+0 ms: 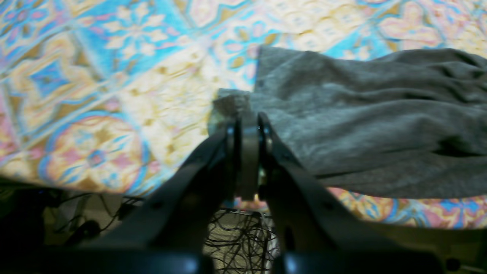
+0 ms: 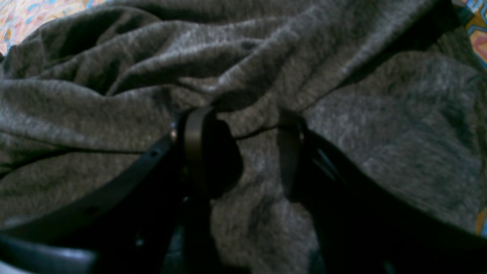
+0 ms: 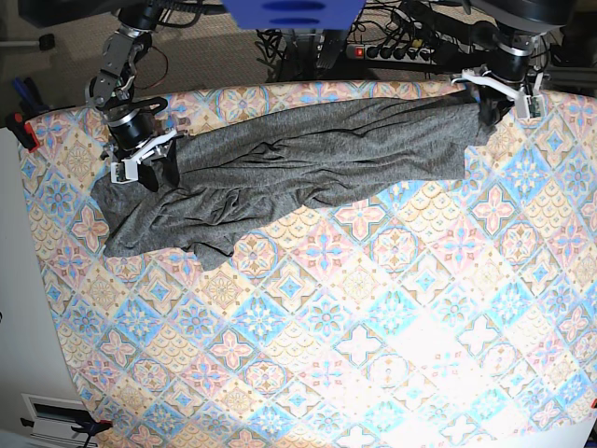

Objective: Layout the t-shirt on the table in an organized manner, then fold the t-shirt properly
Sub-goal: 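Regrasp the strip end with the left gripper and pull it outward, then hold the strip end with the left gripper and drag it taut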

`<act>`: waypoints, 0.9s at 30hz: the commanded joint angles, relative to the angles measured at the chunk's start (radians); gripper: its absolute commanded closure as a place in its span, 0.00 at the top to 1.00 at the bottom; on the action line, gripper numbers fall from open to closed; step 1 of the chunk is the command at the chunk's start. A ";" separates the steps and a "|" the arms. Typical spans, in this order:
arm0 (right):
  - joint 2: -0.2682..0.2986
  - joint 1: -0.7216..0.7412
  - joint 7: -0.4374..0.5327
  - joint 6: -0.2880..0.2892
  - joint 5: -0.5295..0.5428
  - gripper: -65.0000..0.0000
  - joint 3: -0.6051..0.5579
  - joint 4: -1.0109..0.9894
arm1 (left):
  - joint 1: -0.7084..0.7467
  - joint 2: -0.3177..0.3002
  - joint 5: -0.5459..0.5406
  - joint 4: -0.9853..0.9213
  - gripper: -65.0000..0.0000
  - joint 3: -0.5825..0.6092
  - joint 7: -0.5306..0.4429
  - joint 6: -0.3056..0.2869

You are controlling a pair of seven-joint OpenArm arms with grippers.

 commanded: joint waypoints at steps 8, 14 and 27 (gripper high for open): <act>0.010 -0.003 -0.019 -0.009 -0.013 0.40 -0.001 0.005 | 0.009 0.016 -0.020 0.018 0.28 0.084 -0.021 -0.002; 0.010 -0.003 -0.019 -0.009 -0.013 0.40 -0.001 0.004 | 0.029 0.016 -0.024 0.018 0.47 0.084 -0.021 -0.002; 0.010 -0.003 -0.019 -0.009 -0.014 0.40 -0.001 0.002 | 0.041 0.016 -0.121 0.017 0.47 0.078 -0.002 -0.002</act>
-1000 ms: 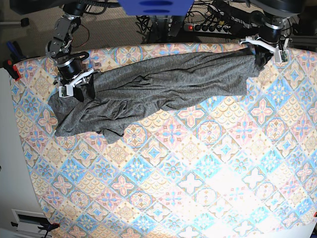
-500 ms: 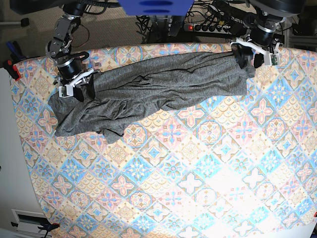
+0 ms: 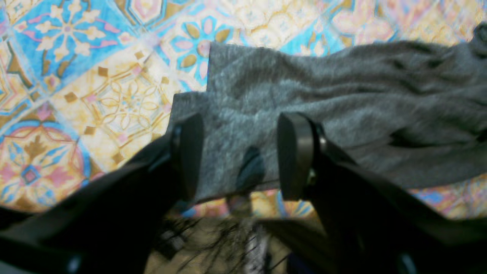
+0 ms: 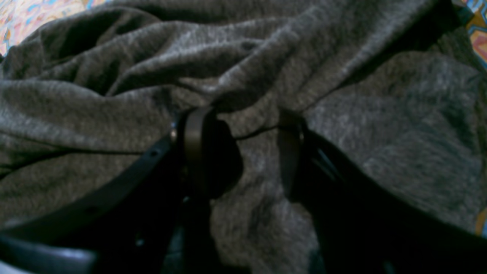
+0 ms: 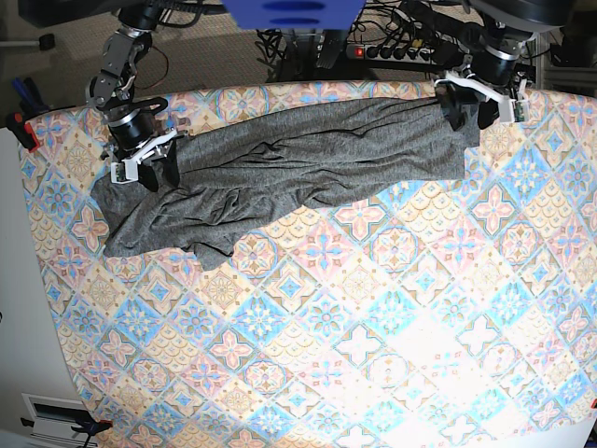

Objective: Layout the t-shirt on the table in an organized manner, then fold the t-shirt properly
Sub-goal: 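Hold the strip end with the left gripper and drag it taut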

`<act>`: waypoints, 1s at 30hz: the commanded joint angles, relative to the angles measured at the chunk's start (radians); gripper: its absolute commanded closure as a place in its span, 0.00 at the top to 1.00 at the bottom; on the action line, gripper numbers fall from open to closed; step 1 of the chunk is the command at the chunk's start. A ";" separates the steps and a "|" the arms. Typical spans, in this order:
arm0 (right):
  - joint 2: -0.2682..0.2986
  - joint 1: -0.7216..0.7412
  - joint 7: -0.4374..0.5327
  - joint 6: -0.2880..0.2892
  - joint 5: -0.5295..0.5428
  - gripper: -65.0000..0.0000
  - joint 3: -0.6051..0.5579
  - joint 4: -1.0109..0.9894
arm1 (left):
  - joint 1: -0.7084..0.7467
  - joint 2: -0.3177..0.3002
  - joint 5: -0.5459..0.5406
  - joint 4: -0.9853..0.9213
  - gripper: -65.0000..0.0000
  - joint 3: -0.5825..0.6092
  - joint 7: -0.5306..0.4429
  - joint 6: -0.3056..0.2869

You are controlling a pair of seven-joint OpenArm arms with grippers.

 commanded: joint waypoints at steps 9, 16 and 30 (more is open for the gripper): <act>0.010 0.006 -0.012 -0.009 -0.207 0.40 0.002 0.004 | 0.014 -0.051 -0.324 0.014 0.54 -0.002 0.198 -0.007; 0.010 0.006 -0.012 -0.009 -0.207 0.40 0.002 0.004 | -0.035 -0.127 -0.331 0.014 0.70 -0.002 0.313 -0.007; 0.010 0.006 -0.012 -0.009 -0.208 0.40 0.002 0.004 | -0.195 -0.175 -0.330 -0.209 0.68 -0.099 0.320 -0.007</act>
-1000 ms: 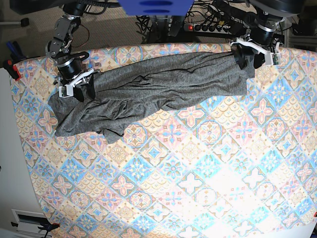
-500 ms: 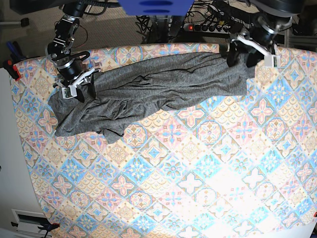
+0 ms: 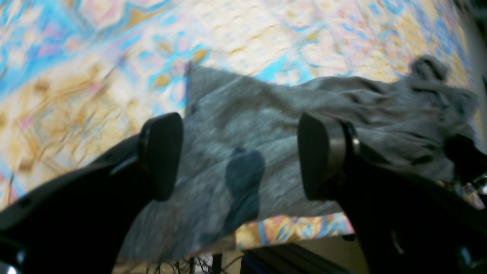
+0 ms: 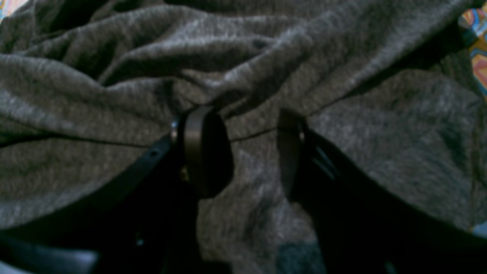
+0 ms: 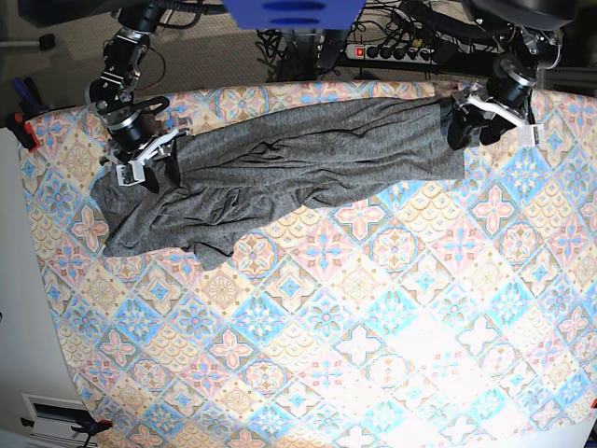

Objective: Layout the t-shirt on the table in an organized manner, then fold the t-shirt properly
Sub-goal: 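Hold the strip end with the left gripper and drag it taut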

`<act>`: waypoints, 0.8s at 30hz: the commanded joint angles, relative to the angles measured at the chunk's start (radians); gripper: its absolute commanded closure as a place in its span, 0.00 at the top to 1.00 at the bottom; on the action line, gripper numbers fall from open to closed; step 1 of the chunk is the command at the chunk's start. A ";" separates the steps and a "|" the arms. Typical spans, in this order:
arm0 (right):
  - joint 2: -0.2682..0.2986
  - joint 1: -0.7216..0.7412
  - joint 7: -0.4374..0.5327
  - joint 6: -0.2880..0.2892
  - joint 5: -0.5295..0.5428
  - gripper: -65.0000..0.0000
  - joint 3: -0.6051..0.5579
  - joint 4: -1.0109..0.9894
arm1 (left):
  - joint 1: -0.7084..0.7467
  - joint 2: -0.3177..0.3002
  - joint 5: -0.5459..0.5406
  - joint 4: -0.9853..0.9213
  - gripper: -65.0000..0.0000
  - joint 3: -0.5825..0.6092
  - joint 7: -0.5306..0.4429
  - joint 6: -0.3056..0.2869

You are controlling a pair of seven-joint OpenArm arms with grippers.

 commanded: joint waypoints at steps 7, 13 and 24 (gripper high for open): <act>0.010 -0.003 -0.057 -0.013 -0.050 0.40 0.006 0.000 | -0.089 -0.090 0.044 -0.157 0.68 -0.008 -0.016 -0.006; 0.010 -0.005 -0.057 -0.013 -0.050 0.40 0.007 0.000 | -0.131 -0.125 0.113 -0.235 0.68 0.089 -0.013 -0.006; 0.010 -0.005 -0.059 -0.013 -0.050 0.40 0.006 0.002 | -0.124 -0.044 0.181 -0.235 0.68 0.352 -0.013 -0.006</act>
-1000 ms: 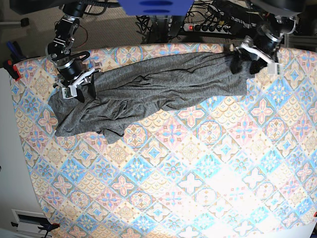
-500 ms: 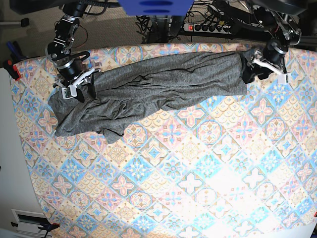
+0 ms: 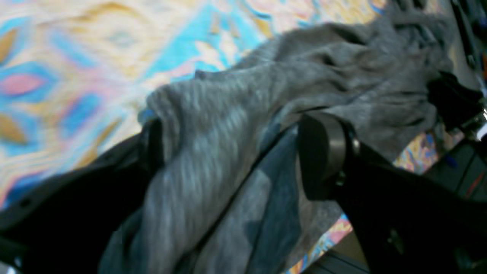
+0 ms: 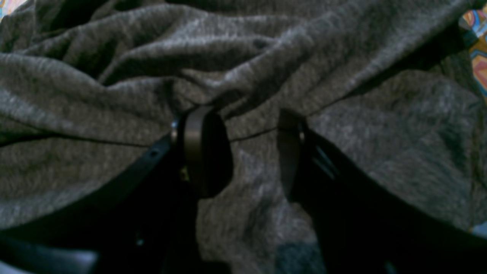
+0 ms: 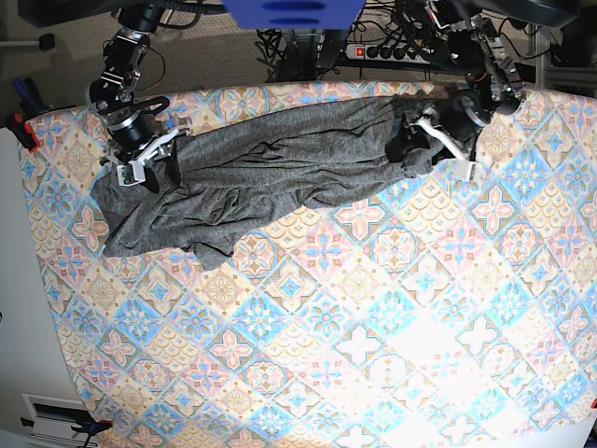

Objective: Layout the t-shirt on the table in an organized manner, then fold the t-shirt properly
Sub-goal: 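Hold the strip end with the left gripper and drag it taut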

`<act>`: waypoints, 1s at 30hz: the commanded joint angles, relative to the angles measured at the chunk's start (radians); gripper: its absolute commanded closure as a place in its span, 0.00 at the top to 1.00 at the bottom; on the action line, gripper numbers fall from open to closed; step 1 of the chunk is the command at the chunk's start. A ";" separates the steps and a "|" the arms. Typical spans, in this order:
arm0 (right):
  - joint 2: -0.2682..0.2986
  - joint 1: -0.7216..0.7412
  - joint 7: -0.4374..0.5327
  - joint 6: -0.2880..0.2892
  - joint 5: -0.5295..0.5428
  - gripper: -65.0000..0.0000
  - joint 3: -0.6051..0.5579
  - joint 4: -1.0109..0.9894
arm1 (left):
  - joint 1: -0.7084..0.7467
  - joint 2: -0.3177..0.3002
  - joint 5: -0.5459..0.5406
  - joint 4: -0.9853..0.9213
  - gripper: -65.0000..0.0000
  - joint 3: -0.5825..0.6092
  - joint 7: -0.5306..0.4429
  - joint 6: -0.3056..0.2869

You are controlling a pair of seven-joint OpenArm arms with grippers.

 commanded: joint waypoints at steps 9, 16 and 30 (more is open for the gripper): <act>0.010 -0.005 -0.061 -0.014 -0.044 0.40 0.006 0.001 | 0.018 0.036 0.180 0.004 0.34 0.009 0.030 0.006; 0.010 -0.005 -0.061 -0.014 -0.044 0.40 0.006 0.001 | 0.018 0.009 0.192 0.004 0.17 0.004 0.028 0.006; 0.009 -0.005 -0.061 -0.014 -0.041 0.40 0.006 0.010 | -0.084 0.035 0.192 0.003 0.00 -0.073 0.034 0.006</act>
